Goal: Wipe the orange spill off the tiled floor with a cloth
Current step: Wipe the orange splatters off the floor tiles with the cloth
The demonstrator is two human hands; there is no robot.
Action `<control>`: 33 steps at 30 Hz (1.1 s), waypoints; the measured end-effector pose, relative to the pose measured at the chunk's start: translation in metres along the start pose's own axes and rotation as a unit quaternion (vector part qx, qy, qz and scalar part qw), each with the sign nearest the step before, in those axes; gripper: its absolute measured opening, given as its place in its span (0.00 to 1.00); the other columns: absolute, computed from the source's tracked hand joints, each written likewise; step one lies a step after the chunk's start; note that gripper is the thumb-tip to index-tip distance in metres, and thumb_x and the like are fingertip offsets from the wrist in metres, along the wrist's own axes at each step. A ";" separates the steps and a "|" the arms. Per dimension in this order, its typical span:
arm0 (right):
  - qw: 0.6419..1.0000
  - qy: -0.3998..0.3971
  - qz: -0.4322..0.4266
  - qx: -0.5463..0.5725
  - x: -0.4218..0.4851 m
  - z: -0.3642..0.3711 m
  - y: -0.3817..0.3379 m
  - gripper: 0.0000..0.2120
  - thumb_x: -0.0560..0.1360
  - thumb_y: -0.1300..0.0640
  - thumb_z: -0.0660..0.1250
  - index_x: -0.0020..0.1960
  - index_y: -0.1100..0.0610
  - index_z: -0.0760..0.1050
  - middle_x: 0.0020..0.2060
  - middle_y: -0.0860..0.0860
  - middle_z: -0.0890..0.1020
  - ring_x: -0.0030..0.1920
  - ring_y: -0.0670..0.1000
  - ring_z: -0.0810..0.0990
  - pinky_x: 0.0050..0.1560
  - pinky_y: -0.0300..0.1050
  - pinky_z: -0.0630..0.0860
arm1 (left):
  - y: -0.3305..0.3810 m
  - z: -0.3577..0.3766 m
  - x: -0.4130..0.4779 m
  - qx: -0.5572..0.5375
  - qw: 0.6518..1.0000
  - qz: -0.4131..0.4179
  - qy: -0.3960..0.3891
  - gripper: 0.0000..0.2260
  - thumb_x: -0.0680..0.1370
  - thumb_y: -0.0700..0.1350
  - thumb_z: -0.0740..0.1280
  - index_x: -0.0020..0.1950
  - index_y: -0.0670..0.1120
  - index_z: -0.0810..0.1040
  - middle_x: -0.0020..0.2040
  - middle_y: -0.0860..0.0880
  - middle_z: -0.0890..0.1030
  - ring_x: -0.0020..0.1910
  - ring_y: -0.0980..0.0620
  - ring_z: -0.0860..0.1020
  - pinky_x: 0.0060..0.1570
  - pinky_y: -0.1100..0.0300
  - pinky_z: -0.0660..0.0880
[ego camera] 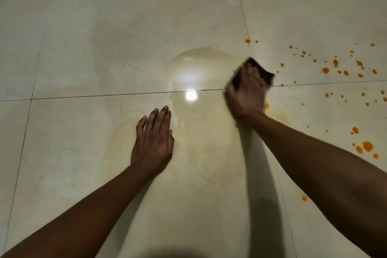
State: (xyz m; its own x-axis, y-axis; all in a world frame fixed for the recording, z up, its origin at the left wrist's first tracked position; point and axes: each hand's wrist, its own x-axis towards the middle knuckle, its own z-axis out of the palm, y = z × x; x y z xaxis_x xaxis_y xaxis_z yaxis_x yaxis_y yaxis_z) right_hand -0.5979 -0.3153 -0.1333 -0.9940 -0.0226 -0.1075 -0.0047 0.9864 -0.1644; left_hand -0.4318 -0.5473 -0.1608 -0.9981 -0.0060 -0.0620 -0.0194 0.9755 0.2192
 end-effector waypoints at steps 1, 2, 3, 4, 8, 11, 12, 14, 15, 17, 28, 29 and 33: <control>0.999 0.005 0.032 0.003 -0.029 -0.001 0.021 0.32 0.80 0.45 0.55 0.79 0.58 0.55 0.79 0.56 0.57 0.79 0.55 0.53 0.76 0.53 0.51 | 0.000 -0.001 -0.001 -0.002 1.000 0.002 -0.002 0.24 0.79 0.47 0.51 0.75 0.42 0.63 0.77 0.47 0.63 0.75 0.46 0.62 0.72 0.45 0.57; 0.999 0.015 0.035 0.008 -0.068 0.002 0.033 0.33 0.79 0.44 0.53 0.79 0.58 0.53 0.79 0.56 0.56 0.79 0.54 0.51 0.77 0.54 0.50 | 0.002 -0.003 -0.001 -0.004 1.000 0.001 -0.005 0.24 0.79 0.47 0.51 0.75 0.42 0.63 0.77 0.46 0.63 0.75 0.45 0.62 0.72 0.45 0.57; 1.000 0.008 0.002 0.013 -0.115 0.008 0.035 0.34 0.78 0.43 0.53 0.80 0.58 0.52 0.79 0.56 0.55 0.79 0.54 0.50 0.77 0.54 0.49 | 0.004 -0.006 -0.002 -0.003 1.000 0.000 -0.007 0.24 0.80 0.46 0.51 0.75 0.42 0.63 0.77 0.46 0.63 0.75 0.45 0.61 0.73 0.45 0.57; 0.997 -0.016 -0.067 0.017 -0.155 0.017 0.027 0.36 0.77 0.43 0.53 0.80 0.57 0.52 0.80 0.55 0.54 0.80 0.54 0.49 0.77 0.54 0.49 | 0.004 -0.008 -0.002 -0.001 1.000 -0.002 -0.016 0.24 0.80 0.46 0.51 0.76 0.42 0.62 0.77 0.46 0.62 0.75 0.45 0.61 0.73 0.45 0.56; 0.954 -0.067 -0.293 -0.004 -0.135 0.021 -0.018 0.35 0.76 0.42 0.55 0.79 0.57 0.58 0.78 0.55 0.59 0.79 0.55 0.56 0.76 0.55 0.54 | 0.003 -0.009 -0.002 -0.014 1.000 0.001 -0.014 0.24 0.80 0.47 0.51 0.76 0.42 0.61 0.77 0.46 0.62 0.76 0.46 0.60 0.73 0.45 0.55; 0.999 -0.022 -0.043 0.001 -0.063 0.004 0.002 0.33 0.79 0.45 0.55 0.79 0.58 0.56 0.79 0.56 0.57 0.79 0.55 0.53 0.75 0.52 0.49 | 0.001 -0.001 -0.002 -0.016 1.000 0.003 -0.001 0.24 0.80 0.47 0.50 0.75 0.43 0.61 0.77 0.47 0.63 0.75 0.46 0.60 0.73 0.46 0.55; 1.000 -0.010 0.018 0.005 -0.071 0.007 0.014 0.33 0.79 0.45 0.55 0.79 0.58 0.54 0.79 0.55 0.55 0.79 0.54 0.51 0.76 0.52 0.49 | 0.001 -0.001 -0.002 -0.014 1.000 0.005 -0.001 0.24 0.80 0.47 0.51 0.76 0.43 0.61 0.77 0.46 0.63 0.75 0.46 0.59 0.73 0.46 0.55; 1.000 -0.011 -0.013 0.019 -0.142 0.016 0.032 0.34 0.78 0.44 0.54 0.80 0.56 0.51 0.80 0.53 0.53 0.80 0.53 0.49 0.77 0.52 0.48 | 0.001 -0.005 -0.003 -0.016 1.000 0.003 -0.005 0.24 0.80 0.46 0.51 0.76 0.42 0.61 0.77 0.46 0.62 0.76 0.46 0.59 0.73 0.46 0.55; 0.997 -0.040 -0.068 0.012 -0.190 0.018 0.041 0.35 0.78 0.42 0.54 0.81 0.54 0.50 0.80 0.52 0.51 0.80 0.52 0.49 0.77 0.52 0.48 | 0.003 -0.009 -0.003 -0.015 1.000 0.001 -0.008 0.24 0.80 0.46 0.51 0.76 0.42 0.61 0.77 0.46 0.62 0.76 0.46 0.59 0.73 0.46 0.54; 0.984 -0.078 -0.162 0.003 -0.240 0.014 0.070 0.36 0.77 0.41 0.55 0.80 0.53 0.51 0.80 0.50 0.51 0.79 0.52 0.52 0.76 0.52 0.50 | 0.008 -0.014 -0.004 -0.017 1.000 0.001 -0.015 0.24 0.80 0.46 0.51 0.76 0.42 0.61 0.77 0.45 0.62 0.76 0.45 0.59 0.73 0.46 0.54; 0.998 -0.041 -0.045 0.012 -0.279 0.004 0.131 0.37 0.73 0.44 0.59 0.79 0.56 0.58 0.79 0.53 0.56 0.78 0.54 0.57 0.74 0.52 0.54 | 0.104 -0.033 0.001 -0.050 0.985 0.150 -0.072 0.28 0.76 0.50 0.59 0.73 0.39 0.65 0.76 0.40 0.63 0.75 0.39 0.60 0.71 0.42 0.55; 1.000 -0.025 -0.014 0.011 -0.278 -0.001 0.157 0.36 0.74 0.45 0.60 0.78 0.58 0.59 0.79 0.54 0.57 0.78 0.56 0.58 0.74 0.52 0.53 | 0.129 -0.029 0.003 -0.058 0.979 0.177 -0.086 0.27 0.78 0.51 0.59 0.74 0.40 0.64 0.77 0.41 0.60 0.76 0.41 0.58 0.71 0.44 0.54; 0.980 -0.006 0.197 -0.015 -0.209 -0.012 0.204 0.34 0.79 0.44 0.57 0.80 0.58 0.53 0.80 0.55 0.53 0.79 0.54 0.50 0.77 0.55 0.50 | 0.200 0.008 0.022 -0.036 0.953 0.273 -0.124 0.27 0.81 0.53 0.56 0.77 0.42 0.58 0.79 0.45 0.56 0.77 0.45 0.54 0.72 0.47 0.51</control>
State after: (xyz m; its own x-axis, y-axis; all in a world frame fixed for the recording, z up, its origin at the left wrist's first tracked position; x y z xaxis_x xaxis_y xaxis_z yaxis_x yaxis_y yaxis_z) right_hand -0.3925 -0.1078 -0.1321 -0.9179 0.3594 -0.1679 0.3760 0.9232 -0.0796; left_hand -0.4572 -0.3505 -0.1263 -0.8168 0.5584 -0.1452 0.4854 0.8011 0.3502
